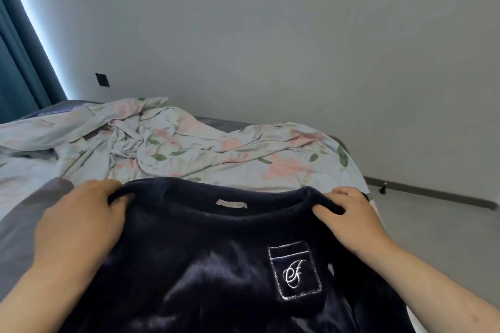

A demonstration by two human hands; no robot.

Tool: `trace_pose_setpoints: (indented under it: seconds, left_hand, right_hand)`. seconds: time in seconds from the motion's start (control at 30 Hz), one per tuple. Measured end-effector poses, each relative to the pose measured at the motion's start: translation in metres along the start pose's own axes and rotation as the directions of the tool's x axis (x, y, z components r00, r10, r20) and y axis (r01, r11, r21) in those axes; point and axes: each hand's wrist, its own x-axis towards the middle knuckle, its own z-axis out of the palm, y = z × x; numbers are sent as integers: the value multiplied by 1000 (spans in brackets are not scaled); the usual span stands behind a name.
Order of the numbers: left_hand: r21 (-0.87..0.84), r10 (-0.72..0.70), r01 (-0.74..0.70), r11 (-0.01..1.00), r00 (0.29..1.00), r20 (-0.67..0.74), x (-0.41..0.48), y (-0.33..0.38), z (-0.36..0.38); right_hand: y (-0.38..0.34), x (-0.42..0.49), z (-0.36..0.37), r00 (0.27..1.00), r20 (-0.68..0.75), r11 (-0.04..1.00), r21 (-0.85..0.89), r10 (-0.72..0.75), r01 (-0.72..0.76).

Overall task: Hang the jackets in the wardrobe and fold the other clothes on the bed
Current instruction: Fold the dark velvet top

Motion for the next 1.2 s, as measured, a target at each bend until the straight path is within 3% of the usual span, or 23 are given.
trace_pose_setpoints:
  seconds: [0.07,0.13,0.2,0.27,0.37,0.43,0.63,0.9,1.2]
  left_hand:
    - [-29,-61,61,998,998,19,-3,4,21]
    - [-167,-114,129,977,989,96,0,9,52]
    - [-301,-179,233,925,964,196,8,14,87]
    - [-270,-233,296,916,941,244,13,16,124]
    - [-28,-283,300,954,925,252,15,11,168]
    - [18,-268,270,963,940,214,18,6,192]
    - [66,-212,207,976,974,81,50,-9,247]
    - [119,-171,168,979,985,16,111,-21,295]
    - [160,-94,97,982,995,-28,181,-16,342]
  right_hand:
    - [7,13,17,1000,-8,1000,16,25,-25]
    - [14,26,35,989,11,977,153,151,-151]
    - [20,36,56,943,72,864,384,325,-327]
    - [30,46,77,921,84,798,473,381,-373]
    - [51,56,109,950,87,892,327,299,-310]
    - [62,63,130,947,107,914,252,302,-319]
    - [85,111,176,967,-36,955,167,253,-244]
    - [94,199,210,986,-125,992,-39,112,-118]
    - [93,268,226,980,-196,992,-118,25,-49]
